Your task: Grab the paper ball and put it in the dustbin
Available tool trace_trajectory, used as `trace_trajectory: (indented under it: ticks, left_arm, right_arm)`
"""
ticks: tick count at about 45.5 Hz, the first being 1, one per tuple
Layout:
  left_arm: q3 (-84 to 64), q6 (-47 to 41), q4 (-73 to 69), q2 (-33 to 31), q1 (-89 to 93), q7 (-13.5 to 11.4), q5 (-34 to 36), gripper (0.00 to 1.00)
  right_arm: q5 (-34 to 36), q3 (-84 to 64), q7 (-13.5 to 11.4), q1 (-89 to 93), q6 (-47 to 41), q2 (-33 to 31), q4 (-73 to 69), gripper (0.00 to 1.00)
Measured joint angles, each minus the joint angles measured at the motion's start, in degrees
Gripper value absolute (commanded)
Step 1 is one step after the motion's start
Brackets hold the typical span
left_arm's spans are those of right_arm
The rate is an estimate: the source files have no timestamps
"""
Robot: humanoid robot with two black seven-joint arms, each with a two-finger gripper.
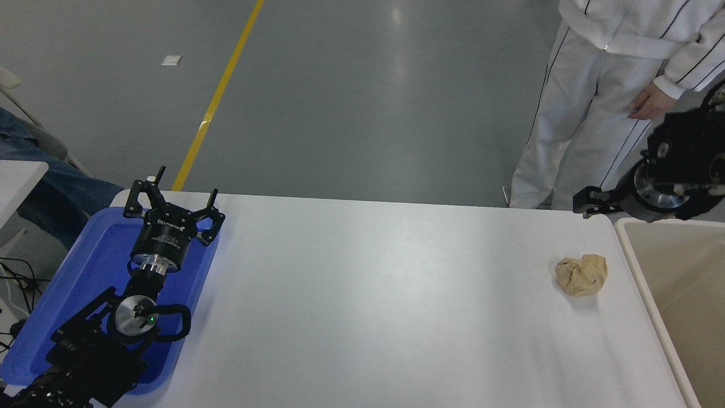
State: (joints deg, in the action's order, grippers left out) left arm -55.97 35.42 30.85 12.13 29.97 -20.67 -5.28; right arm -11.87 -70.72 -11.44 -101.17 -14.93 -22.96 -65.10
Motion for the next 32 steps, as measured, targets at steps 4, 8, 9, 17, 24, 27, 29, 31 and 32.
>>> trace_trajectory:
  ticks: [4, 8, 9, 17, 24, 27, 29, 31, 32]
  left_arm:
    - [0.0, 0.0, 0.0, 0.0, 0.0, 0.0, 0.0, 1.00]
    - [0.0, 0.0, 0.0, 0.0, 0.0, 0.0, 0.0, 1.00]
    - [0.0, 0.0, 0.0, 0.0, 0.0, 0.0, 0.0, 1.00]
    - [0.0, 0.0, 0.0, 0.0, 0.0, 0.0, 0.0, 1.00]
    - [0.0, 0.0, 0.0, 0.0, 0.0, 0.0, 0.0, 1.00]
    - [0.0, 0.0, 0.0, 0.0, 0.0, 0.0, 0.0, 1.00]
    - [0.0, 0.0, 0.0, 0.0, 0.0, 0.0, 0.0, 1.00]
    - [0.0, 0.0, 0.0, 0.0, 0.0, 0.0, 0.0, 1.00]
    - [0.0, 0.0, 0.0, 0.0, 0.0, 0.0, 0.0, 1.00]
  right_arm:
    - [-0.3, 0.6, -0.1, 3.2, 0.3, 0.4, 3.2, 1.00]
    - [-0.4, 1.7, -0.1, 6.4, 0.6, 0.6, 6.6, 1.00]
    - [-0.4, 2.3, -0.1, 7.4, 0.7, 0.7, 7.6, 1.00]
    - [-0.1, 5.1, -0.1, 11.8, 0.8, 0.9, 11.7, 1.00]
    - [-0.1, 6.9, -0.2, 14.8, 2.3, 1.0, 13.8, 1.00]
    - [-0.2, 7.5, -0.2, 16.1, 3.4, 1.1, 14.3, 1.00]
    - [-0.2, 7.9, -0.1, 17.0, 4.5, 1.1, 14.6, 1.00]
    - [-0.3, 8.2, -0.1, 17.9, 5.8, 1.2, 15.0, 1.00]
    - [-0.3, 8.4, -0.1, 18.3, 6.3, 1.2, 15.1, 1.00]
